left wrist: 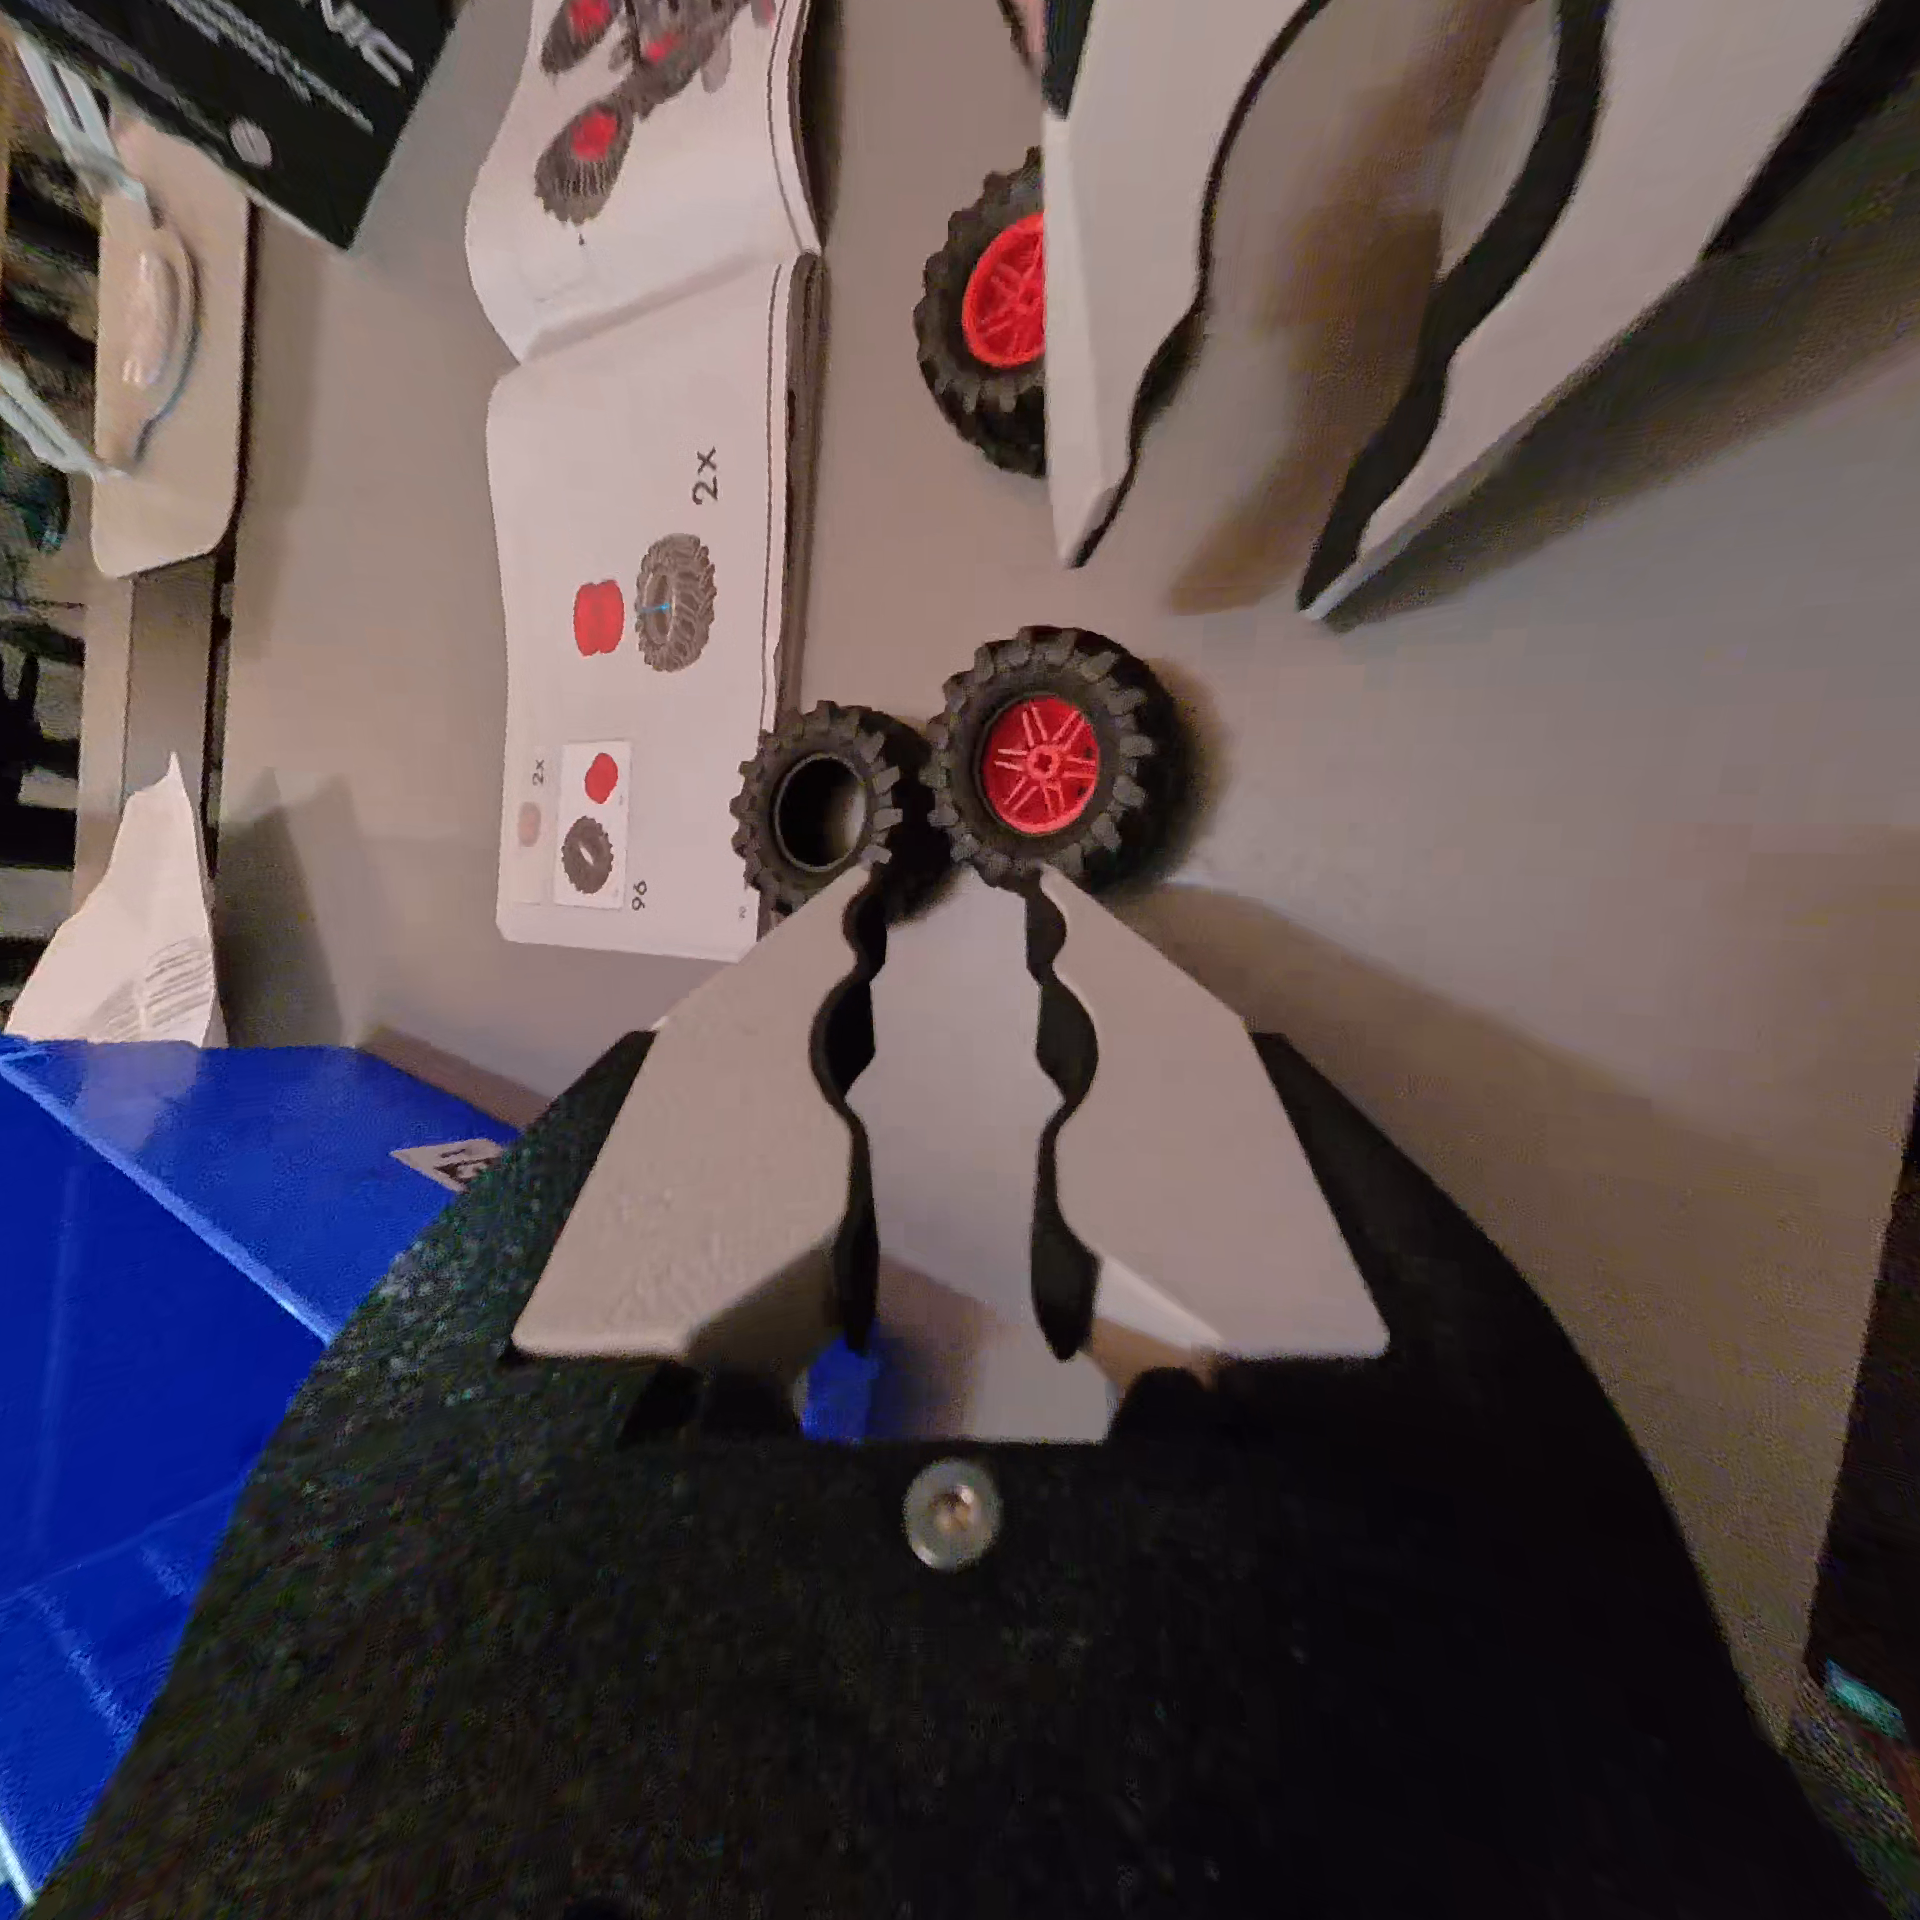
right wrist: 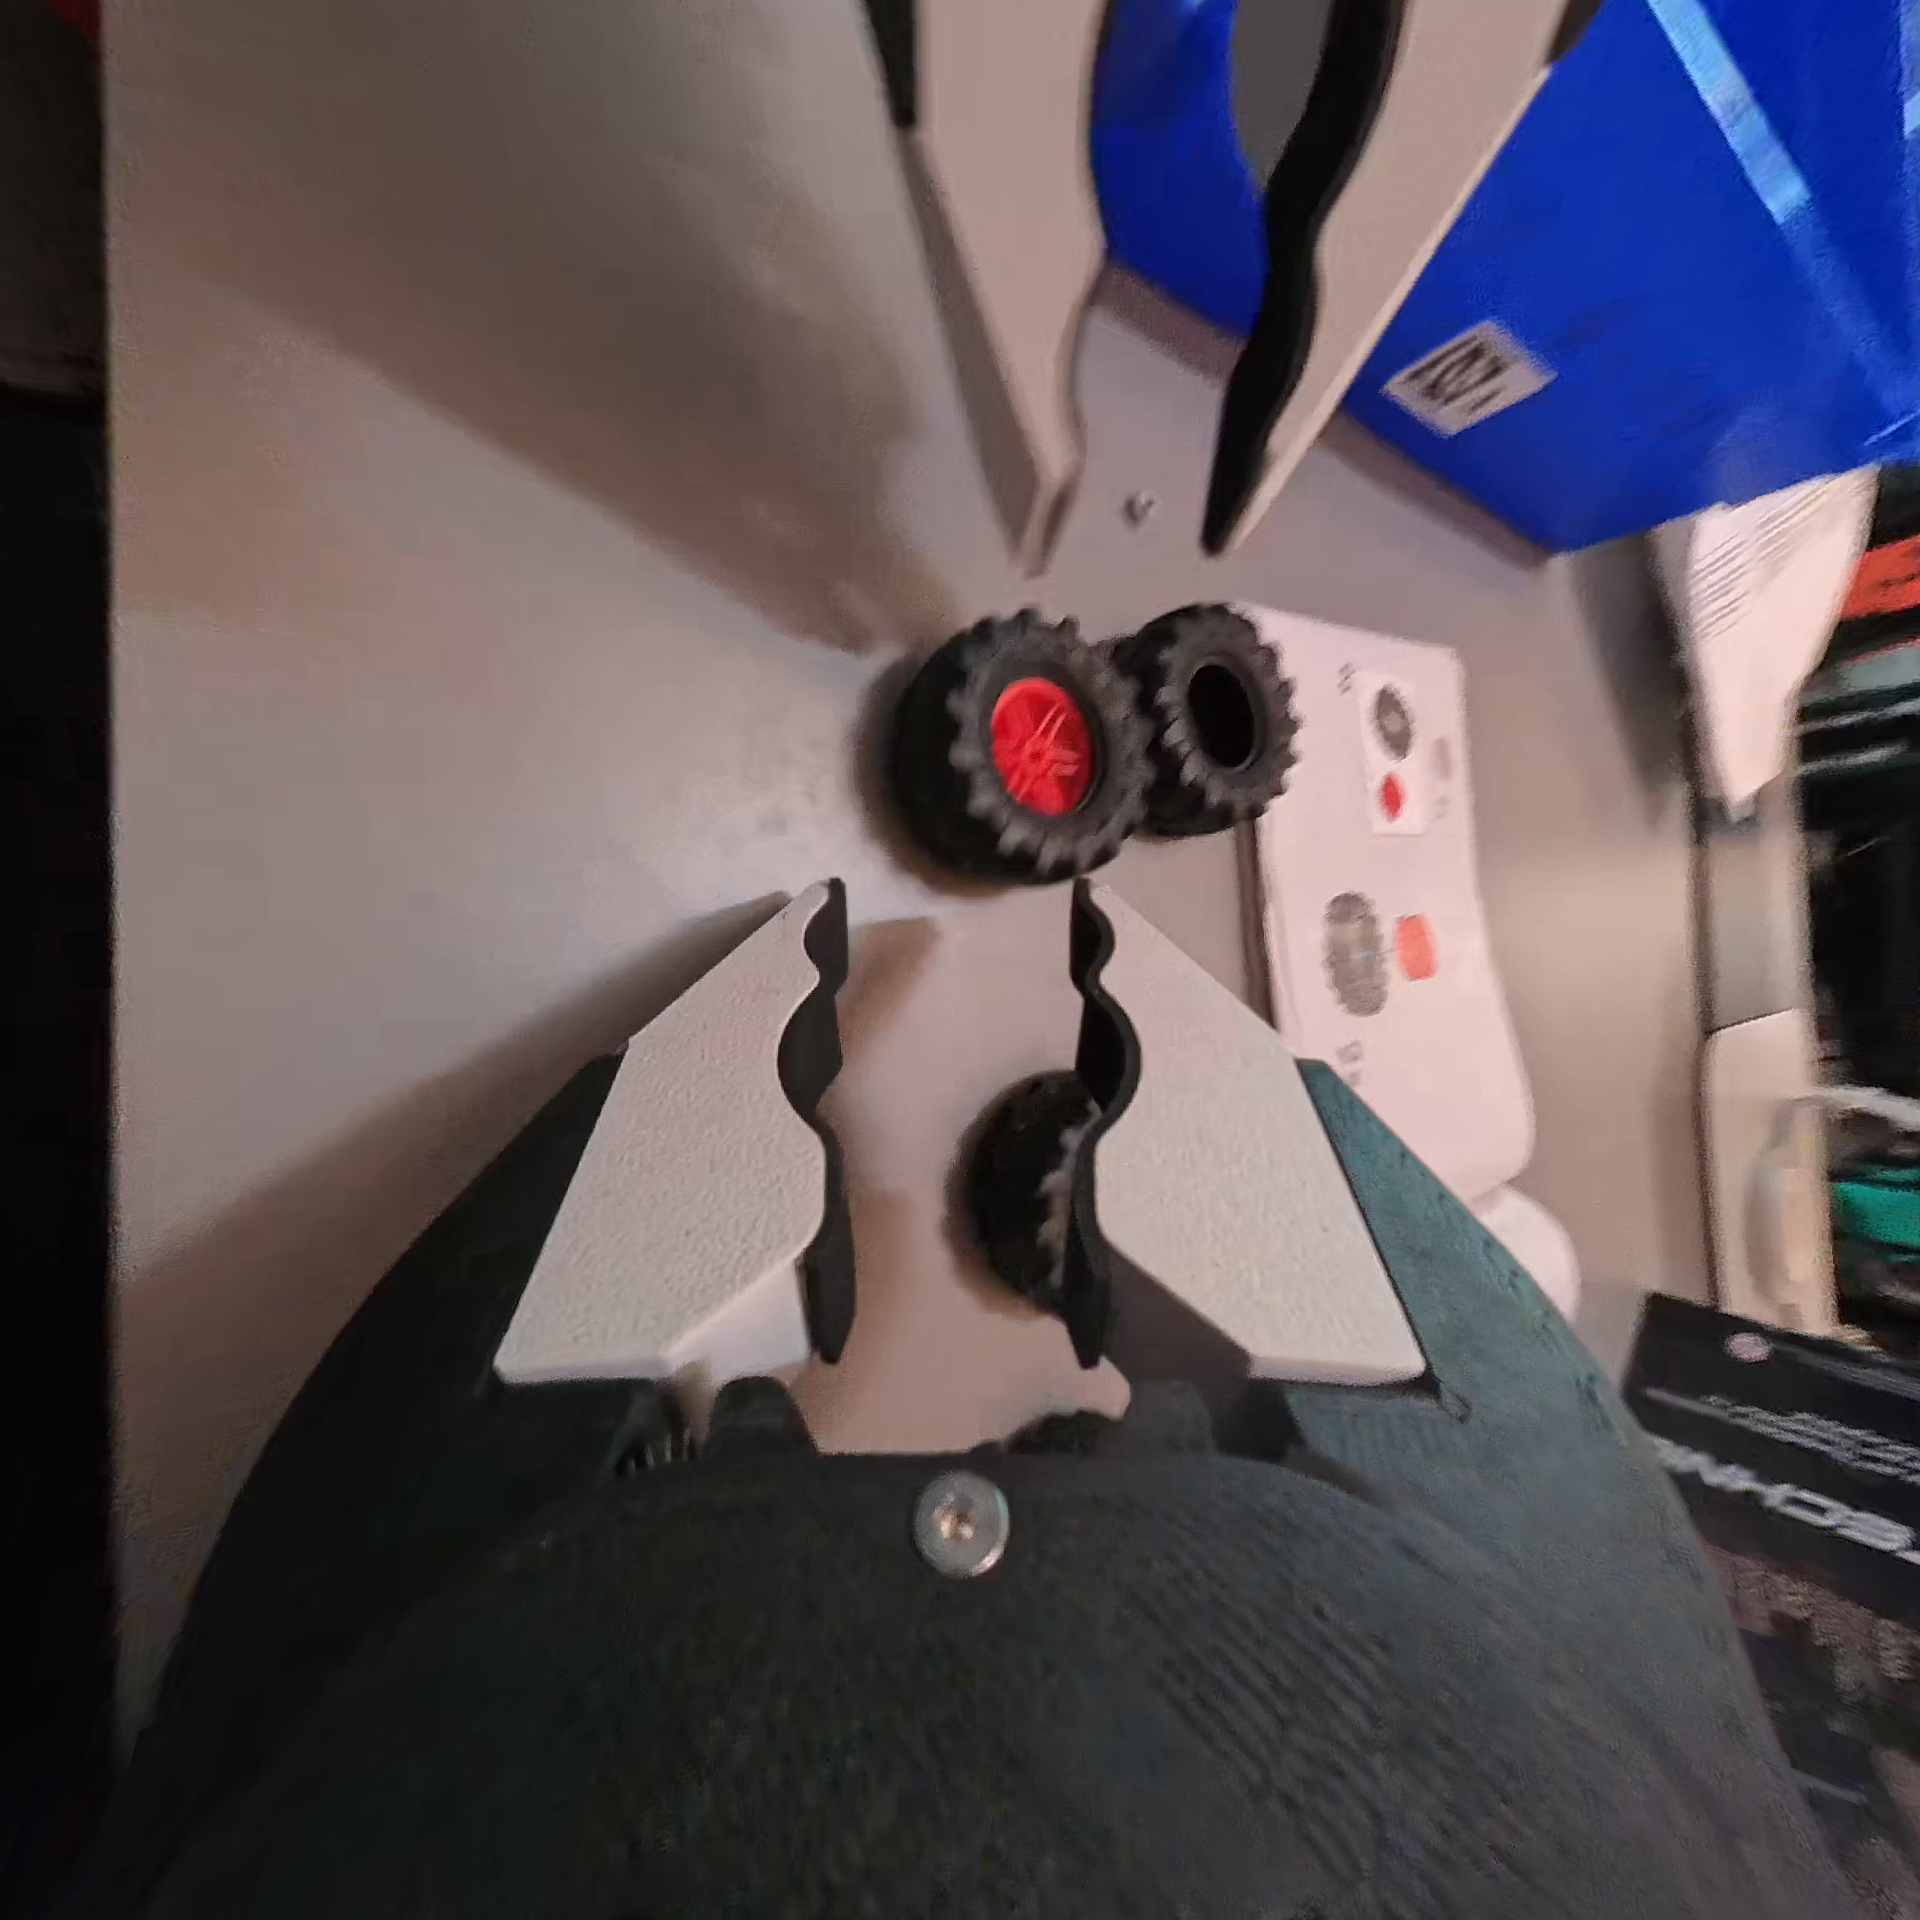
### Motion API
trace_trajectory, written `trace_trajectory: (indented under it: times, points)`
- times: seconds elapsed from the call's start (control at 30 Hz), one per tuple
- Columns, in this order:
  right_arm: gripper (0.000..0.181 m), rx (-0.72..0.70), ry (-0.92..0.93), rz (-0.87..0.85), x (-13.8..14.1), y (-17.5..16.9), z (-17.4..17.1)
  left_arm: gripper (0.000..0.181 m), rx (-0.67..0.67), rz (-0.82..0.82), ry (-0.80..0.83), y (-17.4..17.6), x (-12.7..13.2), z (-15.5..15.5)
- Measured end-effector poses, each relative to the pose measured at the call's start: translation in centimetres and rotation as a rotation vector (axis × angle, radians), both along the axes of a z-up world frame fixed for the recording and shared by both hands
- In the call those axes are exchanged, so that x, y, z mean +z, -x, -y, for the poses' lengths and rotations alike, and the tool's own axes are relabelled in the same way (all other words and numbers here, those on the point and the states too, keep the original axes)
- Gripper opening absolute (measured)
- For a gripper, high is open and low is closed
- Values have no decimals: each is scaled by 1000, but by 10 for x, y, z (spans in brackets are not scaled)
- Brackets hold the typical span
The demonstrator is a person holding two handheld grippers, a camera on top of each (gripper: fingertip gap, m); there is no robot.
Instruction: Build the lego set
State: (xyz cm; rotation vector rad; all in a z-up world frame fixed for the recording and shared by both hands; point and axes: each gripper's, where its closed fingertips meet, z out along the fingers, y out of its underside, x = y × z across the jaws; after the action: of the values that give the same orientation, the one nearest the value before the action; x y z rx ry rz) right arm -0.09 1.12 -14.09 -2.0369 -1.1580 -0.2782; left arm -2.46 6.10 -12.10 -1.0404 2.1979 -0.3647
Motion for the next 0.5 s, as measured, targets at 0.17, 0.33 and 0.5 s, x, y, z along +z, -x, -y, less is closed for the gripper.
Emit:
trace_trajectory:
  times: [0.17,0.33,0.5]
  points:
    - [61,34,-28,72,-5,-5,-17,57,-20,-86,83,13,-28,8]
    - [44,99,-18,56,-10,3,-27,58,60,-64,268,-4,-35,18]
    - [21,168,81,-156,4,29,0,44,155,-90,494,12,-17,33]
